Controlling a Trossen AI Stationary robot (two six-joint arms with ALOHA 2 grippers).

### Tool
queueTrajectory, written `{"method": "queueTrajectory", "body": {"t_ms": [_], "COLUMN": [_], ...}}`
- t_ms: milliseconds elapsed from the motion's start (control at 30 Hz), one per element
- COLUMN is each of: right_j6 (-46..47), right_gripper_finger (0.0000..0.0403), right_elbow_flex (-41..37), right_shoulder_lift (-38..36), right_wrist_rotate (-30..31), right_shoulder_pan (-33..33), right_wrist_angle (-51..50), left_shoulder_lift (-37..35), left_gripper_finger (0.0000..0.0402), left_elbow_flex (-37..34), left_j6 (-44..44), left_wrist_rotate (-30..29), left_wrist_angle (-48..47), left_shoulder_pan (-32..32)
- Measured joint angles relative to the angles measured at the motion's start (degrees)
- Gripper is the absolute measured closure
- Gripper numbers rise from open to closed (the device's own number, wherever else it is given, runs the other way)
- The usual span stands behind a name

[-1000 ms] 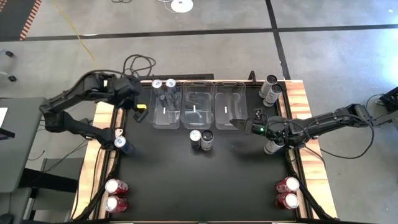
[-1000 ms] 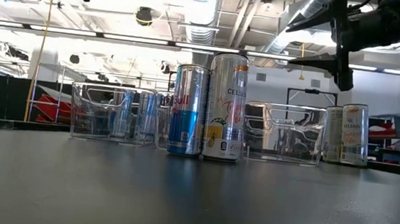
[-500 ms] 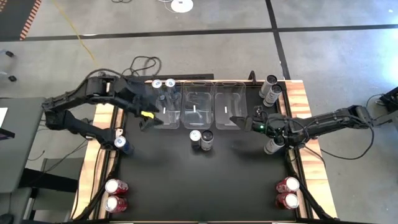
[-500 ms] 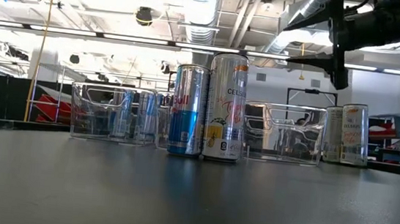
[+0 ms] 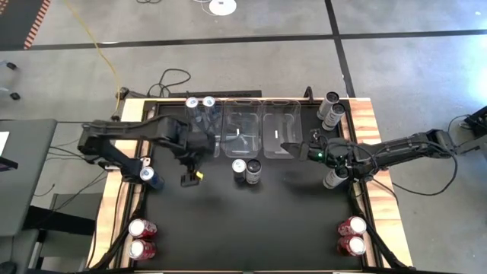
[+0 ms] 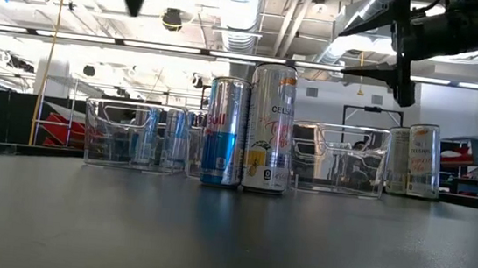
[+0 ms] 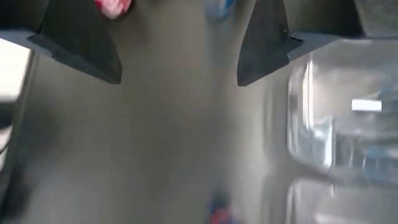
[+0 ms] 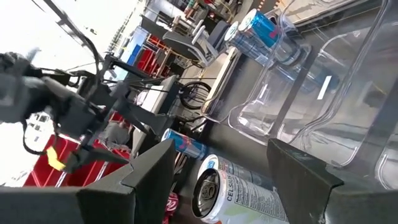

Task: Sort soda cans
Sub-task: Put the left blue soda can into the left transparent bin

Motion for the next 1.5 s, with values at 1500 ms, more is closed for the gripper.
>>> {"method": "queueTrajectory", "body": {"t_ms": [1500], "right_j6": [-1.9], "right_gripper_finger": [0.0133], "right_elbow_flex": [0.0], "right_shoulder_lift": [0.0], "right_wrist_rotate": [-0.4], "right_shoulder_pan": [-1.6], "right_wrist_angle": [-2.8], "left_shoulder_lift": [-33.3], "left_gripper_finger": [0.0058], "left_elbow_flex": [-47.0], "left_j6": [-5.3], "left_wrist_rotate": [-3.0], "left_wrist_angle": [-5.7], "left_shoulder_pan": [-6.3]}}
